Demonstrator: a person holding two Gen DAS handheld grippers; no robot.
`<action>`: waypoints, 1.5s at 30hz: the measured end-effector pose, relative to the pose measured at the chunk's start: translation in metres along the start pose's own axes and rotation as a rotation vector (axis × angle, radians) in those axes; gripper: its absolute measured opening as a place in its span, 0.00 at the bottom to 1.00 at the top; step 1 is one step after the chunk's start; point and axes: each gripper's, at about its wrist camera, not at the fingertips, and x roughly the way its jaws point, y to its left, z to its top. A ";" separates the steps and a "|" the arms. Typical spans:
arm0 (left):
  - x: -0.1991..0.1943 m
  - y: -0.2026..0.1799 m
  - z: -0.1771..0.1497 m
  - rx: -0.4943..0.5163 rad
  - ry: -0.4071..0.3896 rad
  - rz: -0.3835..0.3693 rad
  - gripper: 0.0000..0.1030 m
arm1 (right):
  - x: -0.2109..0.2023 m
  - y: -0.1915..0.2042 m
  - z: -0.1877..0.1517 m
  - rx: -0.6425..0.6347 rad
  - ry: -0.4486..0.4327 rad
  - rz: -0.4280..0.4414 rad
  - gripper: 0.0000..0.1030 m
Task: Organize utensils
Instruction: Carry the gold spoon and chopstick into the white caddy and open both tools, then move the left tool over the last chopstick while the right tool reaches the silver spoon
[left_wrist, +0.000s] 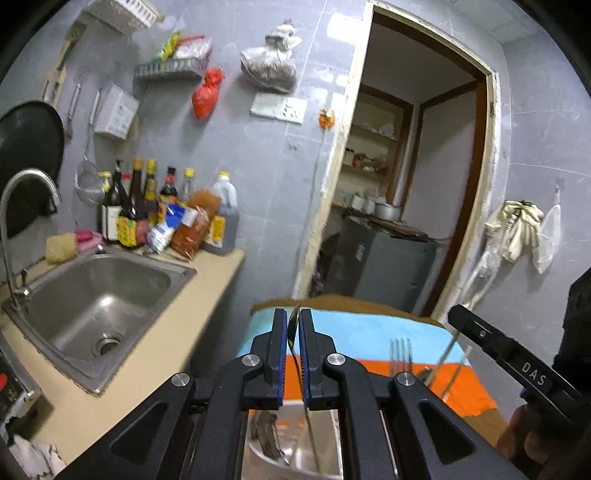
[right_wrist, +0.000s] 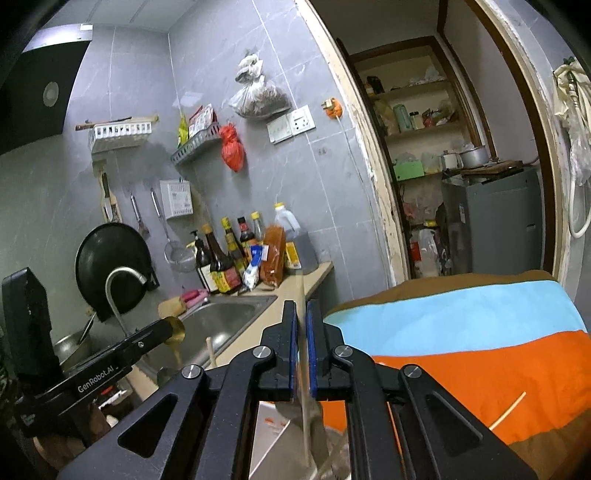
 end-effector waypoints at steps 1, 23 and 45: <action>0.000 0.000 0.000 -0.007 0.019 -0.024 0.09 | -0.003 0.000 0.000 0.000 0.011 -0.003 0.14; -0.041 -0.076 0.006 0.079 -0.002 -0.178 0.95 | -0.148 -0.018 0.028 -0.042 -0.120 -0.295 0.88; -0.041 -0.191 -0.054 0.275 0.057 -0.399 0.98 | -0.273 -0.074 -0.012 0.092 -0.095 -0.687 0.99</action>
